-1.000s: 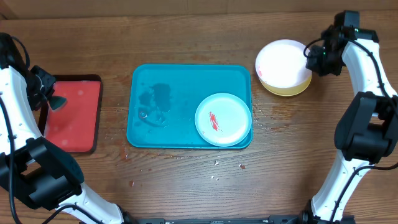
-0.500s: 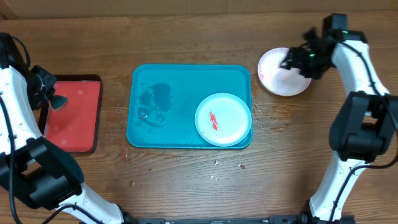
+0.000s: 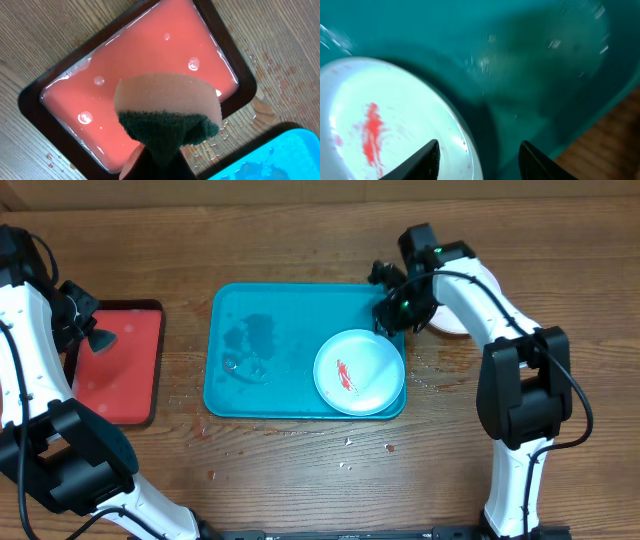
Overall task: Clean dirty plates on tray and stack at the side
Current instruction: 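Move the right gripper to the remaining white plate's rim and grip it, then bring the sponge with the left gripper onto the remaining white plate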
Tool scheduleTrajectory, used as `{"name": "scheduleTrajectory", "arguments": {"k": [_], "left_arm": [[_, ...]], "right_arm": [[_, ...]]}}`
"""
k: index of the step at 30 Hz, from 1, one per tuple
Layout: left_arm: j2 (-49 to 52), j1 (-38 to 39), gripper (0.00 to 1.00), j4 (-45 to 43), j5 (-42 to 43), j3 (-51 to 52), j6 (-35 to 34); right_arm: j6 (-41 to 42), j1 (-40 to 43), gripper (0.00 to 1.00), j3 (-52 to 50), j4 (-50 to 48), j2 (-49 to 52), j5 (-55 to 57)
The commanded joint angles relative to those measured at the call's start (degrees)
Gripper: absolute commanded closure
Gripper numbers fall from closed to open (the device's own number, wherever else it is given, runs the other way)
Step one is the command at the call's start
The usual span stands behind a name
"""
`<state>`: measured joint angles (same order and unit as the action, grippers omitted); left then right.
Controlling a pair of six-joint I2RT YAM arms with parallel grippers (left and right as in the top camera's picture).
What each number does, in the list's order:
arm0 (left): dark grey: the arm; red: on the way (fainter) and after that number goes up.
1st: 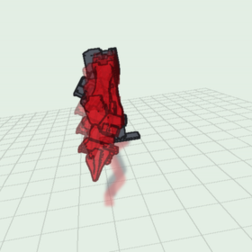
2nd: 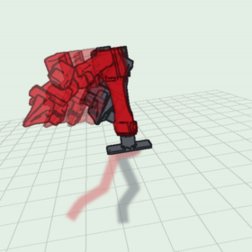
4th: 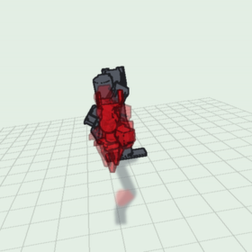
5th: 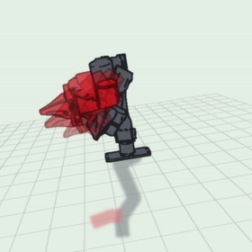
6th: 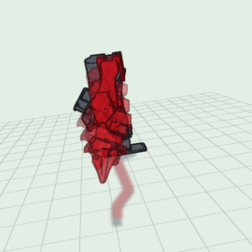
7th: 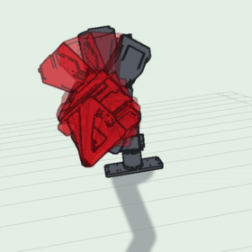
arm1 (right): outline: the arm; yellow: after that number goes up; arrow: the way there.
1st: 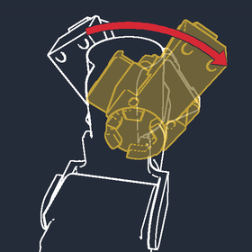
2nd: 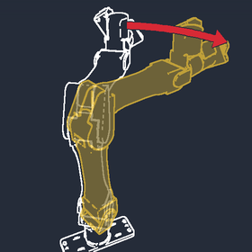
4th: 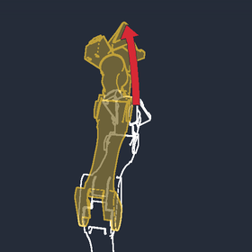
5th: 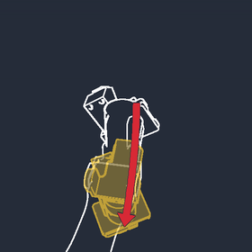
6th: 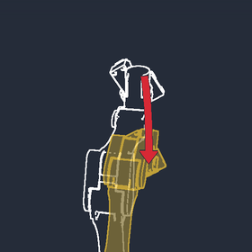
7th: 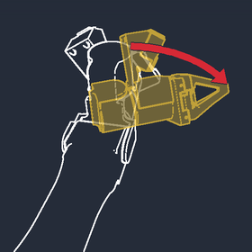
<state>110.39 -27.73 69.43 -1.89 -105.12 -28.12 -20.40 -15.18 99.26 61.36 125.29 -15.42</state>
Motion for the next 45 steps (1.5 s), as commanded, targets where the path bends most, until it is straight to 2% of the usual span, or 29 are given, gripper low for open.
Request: {"name": "scheduleTrajectory", "arguments": {"k": [1,5,9,13,18,25,30,34,35,36,37,39,41,45], "left_arm": [[0.0,0.1,0.96,0.0,0.5,0.5,1.3],[0.0,0.1,0.96,-0.1,0.5,0.5,1.3],[0.0,0.1,0.96,-0.1,0.5,0.5,1.3],[0.0,0.2,0.96,-0.2,1.4,0.5,1.3],[0.0,1.0,0.96,-0.3,3.1,0.5,1.7],[0.0,4.7,0.96,-0.6,12.6,1.2,4.4],[0.0,11.1,0.96,-0.8,12.9,2.4,6.2],[0.0,16.2,0.96,-1.1,12.9,3.1,6.3],[0.0,17.4,0.96,-1.4,12.9,3.1,6.3],[0.0,18.4,0.96,-1.8,12.9,3.1,6.3],[0.0,19.3,0.96,-2.2,12.9,3.1,6.3],[0.0,20.9,0.96,-2.9,12.9,3.1,6.3],[0.0,22.5,0.96,-3.4,12.9,3.1,6.3],[0.0,25.3,0.96,-3.7,12.9,3.1,6.3]], "right_arm": [[-1.3,-0.6,0.48,-3.2,-0.6,-2.8,5.6],[-1.2,-0.9,0.49,-4.9,-0.7,-2.8,5.3],[-0.6,-0.9,0.66,-5.1,-0.3,-2.8,4.9],[-0.6,-1.0,0.71,-5.1,0.6,-2.8,3.2],[3.2,-1.5,0.96,-5.1,0.3,-2.8,-1.5],[14.4,-6.4,0.96,-5.1,-8.3,-2.8,-1.8],[23.0,-10.2,0.96,-5.1,-15.2,-2.7,-0.6],[28.0,-11.9,0.96,-5.1,-16.5,-2.1,4.4],[28.2,-12.2,0.92,-5.1,-15.9,-1.9,5.9],[28.2,-12.3,0.8,-5.1,-15.0,-1.8,6.5],[28.1,-12.3,0.75,-5.1,-14.2,-1.8,6.6],[28.1,-12.2,0.77,-5.1,-12.7,-1.8,6.6],[28.1,-12.2,0.87,-5.1,-12.2,-1.8,6.6],[29.2,-12.2,0.88,-5.2,-12.5,-1.7,6.4]]}}
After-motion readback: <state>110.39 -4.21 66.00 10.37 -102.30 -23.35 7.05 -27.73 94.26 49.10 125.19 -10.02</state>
